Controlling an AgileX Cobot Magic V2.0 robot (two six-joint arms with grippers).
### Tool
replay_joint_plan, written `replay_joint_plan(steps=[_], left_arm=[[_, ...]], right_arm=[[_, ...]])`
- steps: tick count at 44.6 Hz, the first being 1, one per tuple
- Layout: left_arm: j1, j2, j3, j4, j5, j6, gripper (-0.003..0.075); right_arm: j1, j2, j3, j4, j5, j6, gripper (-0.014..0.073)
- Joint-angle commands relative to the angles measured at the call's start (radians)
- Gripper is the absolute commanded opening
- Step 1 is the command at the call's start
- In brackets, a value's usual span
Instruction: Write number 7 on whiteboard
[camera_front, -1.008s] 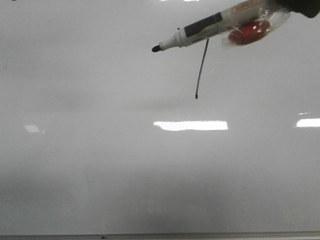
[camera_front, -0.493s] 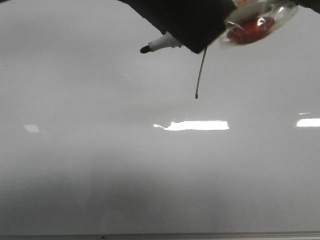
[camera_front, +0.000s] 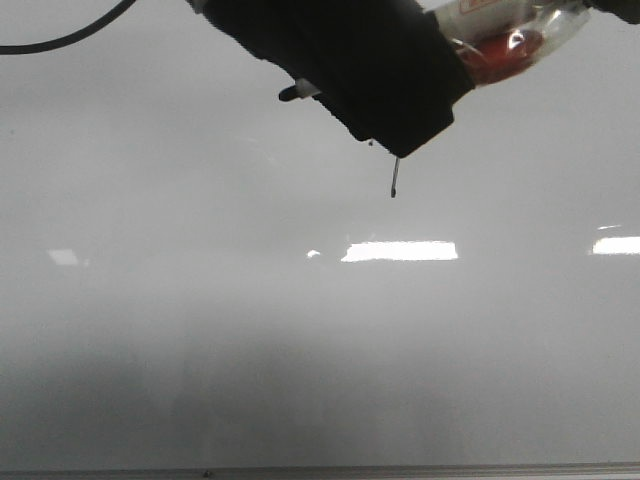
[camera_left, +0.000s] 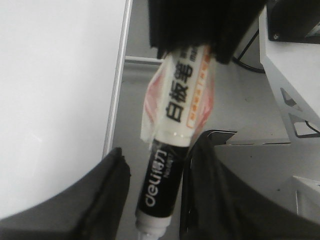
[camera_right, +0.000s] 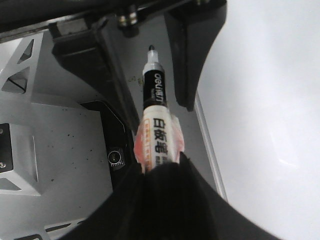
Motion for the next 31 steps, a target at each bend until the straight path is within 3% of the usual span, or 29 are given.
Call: replay_joint_plan(steps=[1, 14, 18, 22, 26, 31], left_arm=[[-0.007, -0.038, -0.034, -0.047, -0.021, 0.000, 0.0197], [-0.007, -0.043, -0.059, -0.030, -0.019, 0.000, 0.0080], [-0.007, -0.043, -0.059, -0.001, -0.019, 0.000, 0.0055], [-0.005, -0.043, -0.060, 0.028, -0.019, -0.002, 0.0033], [0.011, -0.044, -0.060, 0.076, -0.017, -0.034, 0.0014], [0.058, -0.060, -0.064, 0.208, -0.010, -0.185, -0.0011]], right_arm=[[-0.001, -0.021, -0.035, 0.044, -0.032, -0.014, -0.0065], [-0.001, -0.021, -0.035, 0.041, -0.046, -0.014, -0.0052], [-0.001, -0.021, -0.035, 0.028, -0.050, -0.014, 0.0069], [-0.001, -0.021, -0.035, 0.013, -0.051, -0.013, 0.0311], [-0.016, -0.025, -0.037, -0.024, -0.051, 0.032, 0.0495], [-0.074, -0.058, -0.040, -0.145, -0.058, 0.215, 0.0529]])
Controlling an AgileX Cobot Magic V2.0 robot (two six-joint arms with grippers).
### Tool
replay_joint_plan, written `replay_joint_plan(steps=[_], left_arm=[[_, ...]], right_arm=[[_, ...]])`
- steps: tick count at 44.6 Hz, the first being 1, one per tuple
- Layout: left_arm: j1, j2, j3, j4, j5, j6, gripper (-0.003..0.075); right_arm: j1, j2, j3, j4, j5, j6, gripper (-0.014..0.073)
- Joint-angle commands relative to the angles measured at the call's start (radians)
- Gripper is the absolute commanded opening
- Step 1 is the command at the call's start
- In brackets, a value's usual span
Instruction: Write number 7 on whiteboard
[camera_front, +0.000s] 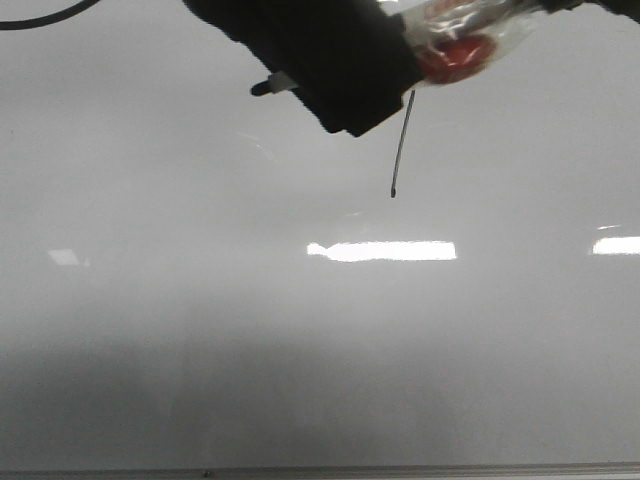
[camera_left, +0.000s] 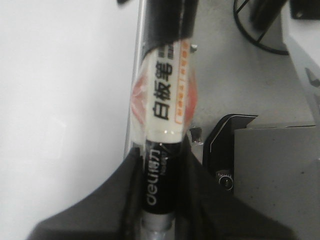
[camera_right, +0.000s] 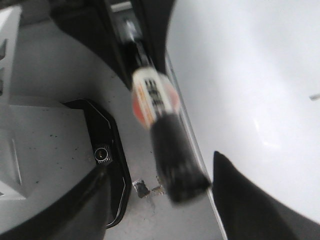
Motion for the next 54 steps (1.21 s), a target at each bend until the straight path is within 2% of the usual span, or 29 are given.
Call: replay_joint_plan(steps=[1, 7, 10, 16, 23, 32, 37, 48, 54], left_arm=[[0.047, -0.058, -0.041, 0.092, -0.031, -0.162, -0.0016], [0.157, -0.108, -0.046, 0.295, 0.006, -0.409, -0.0020], [0.224, -0.139, -0.046, 0.386, 0.044, -0.510, -0.0020], [0.388, -0.214, -0.008, 0.477, 0.077, -0.608, -0.0020], [0.573, -0.301, 0.119, 0.479, -0.019, -0.631, -0.0020], [0.779, -0.339, 0.322, 0.467, -0.287, -0.760, -0.0020], [0.846, -0.337, 0.446, 0.344, -0.525, -0.798, -0.0020], [0.851, -0.320, 0.647, 0.313, -1.025, -0.798, -0.0020], [0.845, -0.257, 0.664, 0.294, -1.152, -0.798, -0.0020]], right_arm=[[-0.052, -0.054, -0.033, -0.102, -0.032, 0.185, 0.0530], [-0.123, -0.110, -0.030, -0.250, -0.023, 0.446, 0.0530], [-0.141, -0.131, -0.029, -0.299, -0.022, 0.517, 0.0530], [-0.144, -0.152, -0.029, -0.323, -0.023, 0.540, 0.0530], [-0.144, -0.154, -0.029, -0.323, -0.030, 0.540, 0.0530], [-0.144, -0.154, -0.029, -0.323, -0.043, 0.540, 0.0530], [-0.144, -0.154, -0.029, -0.323, -0.054, 0.540, 0.0530], [-0.144, -0.154, -0.029, -0.323, -0.069, 0.540, 0.0530], [-0.144, -0.154, -0.029, -0.323, -0.082, 0.540, 0.0530]])
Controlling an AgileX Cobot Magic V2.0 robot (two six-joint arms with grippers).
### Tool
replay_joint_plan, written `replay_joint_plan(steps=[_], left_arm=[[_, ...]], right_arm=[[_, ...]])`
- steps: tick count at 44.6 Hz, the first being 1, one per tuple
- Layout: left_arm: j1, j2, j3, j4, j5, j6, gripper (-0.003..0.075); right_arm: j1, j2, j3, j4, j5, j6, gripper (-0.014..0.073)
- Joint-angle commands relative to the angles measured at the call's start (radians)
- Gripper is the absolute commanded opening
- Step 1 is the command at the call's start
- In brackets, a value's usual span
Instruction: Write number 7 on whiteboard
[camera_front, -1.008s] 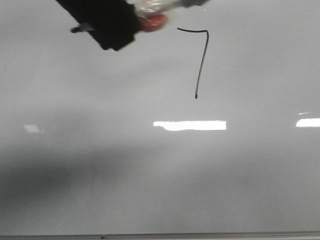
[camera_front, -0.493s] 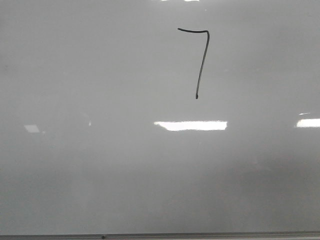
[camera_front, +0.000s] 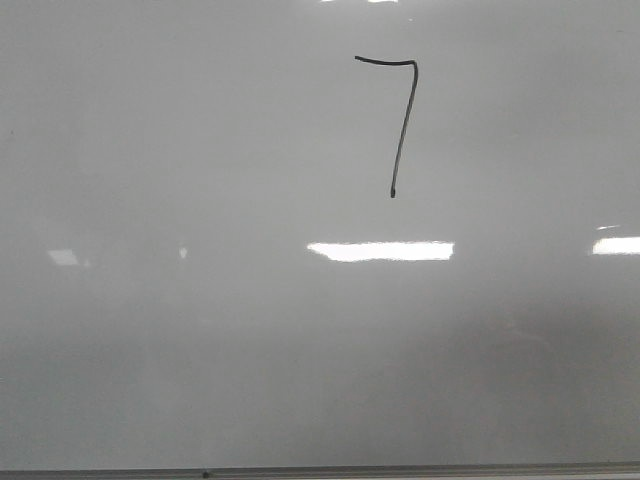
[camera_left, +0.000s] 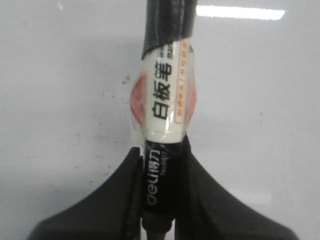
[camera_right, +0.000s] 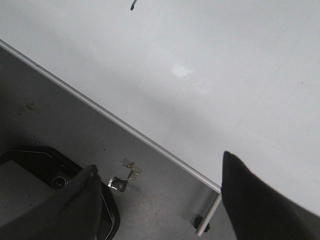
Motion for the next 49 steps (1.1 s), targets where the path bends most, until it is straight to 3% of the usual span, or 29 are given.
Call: replay_joint_plan(steps=[1, 12, 23, 40, 44, 49], left_arm=[[-0.006, 0.028, -0.021, -0.017, -0.185, -0.012, -0.0020], [-0.022, 0.186, -0.023, -0.008, -0.375, -0.012, -0.0020], [-0.022, 0.279, -0.043, -0.008, -0.421, -0.012, -0.0007], [-0.022, 0.290, -0.073, -0.004, -0.377, -0.002, 0.0368], [-0.022, 0.274, -0.087, 0.035, -0.329, -0.002, 0.0415], [-0.022, 0.211, -0.126, 0.047, -0.200, -0.002, 0.0421]], right_arm=[[-0.005, -0.015, -0.029, -0.001, -0.062, 0.003, 0.0530], [-0.005, -0.015, -0.029, -0.001, -0.063, 0.003, 0.0530], [-0.005, -0.015, -0.029, -0.001, -0.063, 0.003, 0.0530], [-0.005, -0.015, -0.029, -0.008, -0.063, 0.006, 0.0530], [-0.005, -0.017, -0.035, -0.034, -0.048, 0.022, 0.0530], [-0.005, -0.052, -0.050, -0.097, -0.012, 0.102, 0.0530]])
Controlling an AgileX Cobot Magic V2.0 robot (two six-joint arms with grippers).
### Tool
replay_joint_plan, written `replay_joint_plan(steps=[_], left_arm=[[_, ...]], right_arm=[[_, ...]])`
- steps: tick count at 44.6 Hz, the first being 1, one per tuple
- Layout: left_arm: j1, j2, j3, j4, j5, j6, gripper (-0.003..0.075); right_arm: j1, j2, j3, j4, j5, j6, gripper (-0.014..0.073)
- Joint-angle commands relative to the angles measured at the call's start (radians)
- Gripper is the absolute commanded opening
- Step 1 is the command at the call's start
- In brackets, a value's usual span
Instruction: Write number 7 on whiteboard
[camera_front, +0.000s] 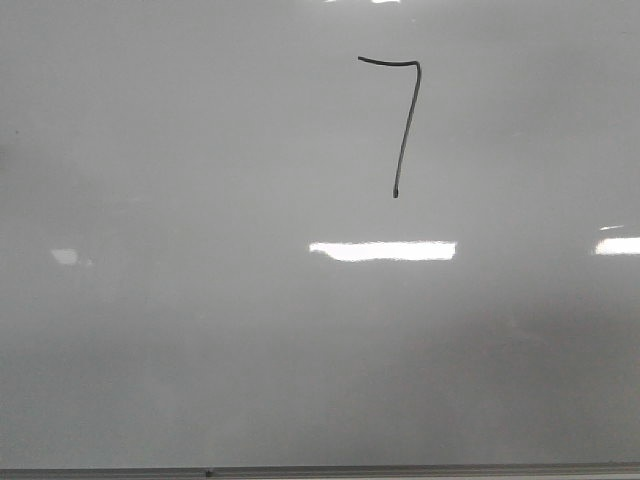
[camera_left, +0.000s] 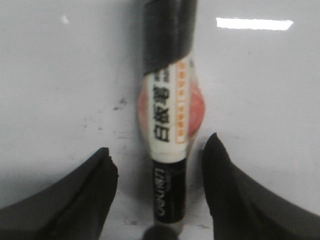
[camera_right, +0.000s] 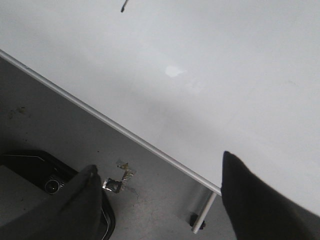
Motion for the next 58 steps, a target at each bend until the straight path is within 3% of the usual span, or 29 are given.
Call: replay_joint_plan(steps=[1, 16, 32, 46, 51, 54, 58], left_arm=[[-0.009, -0.080, -0.068, 0.019, 0.045, -0.004, 0.0421], [-0.058, -0.404, -0.315, 0.010, 0.763, -0.004, 0.0420], [-0.304, -0.691, -0.312, 0.012, 1.086, -0.004, 0.0420], [-0.311, -0.875, -0.181, 0.019, 1.175, -0.004, 0.0420], [-0.311, -0.906, -0.131, 0.056, 1.166, -0.014, 0.0419], [-0.311, -0.908, -0.121, 0.073, 1.160, -0.037, 0.0404], [-0.311, -0.909, -0.119, 0.095, 1.157, -0.064, 0.0328]], right_arm=[[-0.005, -0.049, -0.045, -0.063, -0.008, 0.081, 0.0530], [-0.005, -0.283, 0.010, -0.095, -0.022, 0.189, 0.0530], [-0.005, -0.464, 0.207, -0.120, -0.080, 0.246, 0.0530], [-0.005, -0.598, 0.321, -0.142, -0.089, 0.247, 0.0521], [-0.005, -0.616, 0.326, -0.142, -0.091, 0.247, 0.0416], [-0.005, -0.616, 0.326, -0.142, -0.092, 0.247, 0.0295], [-0.005, -0.616, 0.326, -0.142, -0.092, 0.247, 0.0133]])
